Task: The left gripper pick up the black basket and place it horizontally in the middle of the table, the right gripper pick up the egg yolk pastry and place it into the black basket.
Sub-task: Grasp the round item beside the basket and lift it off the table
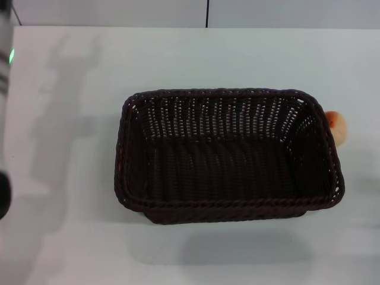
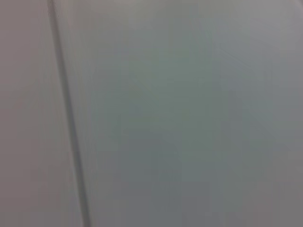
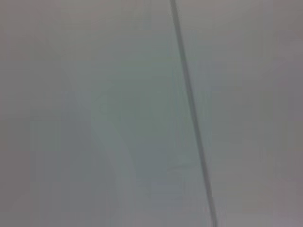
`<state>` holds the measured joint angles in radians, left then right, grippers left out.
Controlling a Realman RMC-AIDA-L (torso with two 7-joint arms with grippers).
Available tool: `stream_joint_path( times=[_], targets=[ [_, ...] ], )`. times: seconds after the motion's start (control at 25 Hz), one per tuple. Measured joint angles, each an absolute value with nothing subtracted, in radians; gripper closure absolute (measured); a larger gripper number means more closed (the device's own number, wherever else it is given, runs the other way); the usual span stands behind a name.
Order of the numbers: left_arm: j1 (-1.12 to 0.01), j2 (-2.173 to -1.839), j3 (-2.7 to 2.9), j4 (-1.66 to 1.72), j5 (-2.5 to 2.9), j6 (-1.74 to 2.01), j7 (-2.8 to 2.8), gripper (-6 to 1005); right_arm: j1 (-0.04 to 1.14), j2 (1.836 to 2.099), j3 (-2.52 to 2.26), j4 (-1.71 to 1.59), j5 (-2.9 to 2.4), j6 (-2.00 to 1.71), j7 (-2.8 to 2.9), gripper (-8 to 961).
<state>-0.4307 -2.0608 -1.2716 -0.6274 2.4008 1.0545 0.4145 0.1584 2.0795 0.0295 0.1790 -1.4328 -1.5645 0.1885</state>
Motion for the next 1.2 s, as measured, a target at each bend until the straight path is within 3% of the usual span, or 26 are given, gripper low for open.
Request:
stream_joint_path(
  times=[0.32,1.2],
  targets=[
    [-0.427,-2.061,-1.278,-0.364,2.397,1.142,0.197,218,0.258,2.082,-0.064,0.174,-1.433,-1.445,0.187,121],
    [-0.414,-2.063,-1.263,-0.353,2.404,1.110,0.188,218,0.397,2.083,-0.160,0.200,-1.444,-1.213,0.187,154]
  ],
)
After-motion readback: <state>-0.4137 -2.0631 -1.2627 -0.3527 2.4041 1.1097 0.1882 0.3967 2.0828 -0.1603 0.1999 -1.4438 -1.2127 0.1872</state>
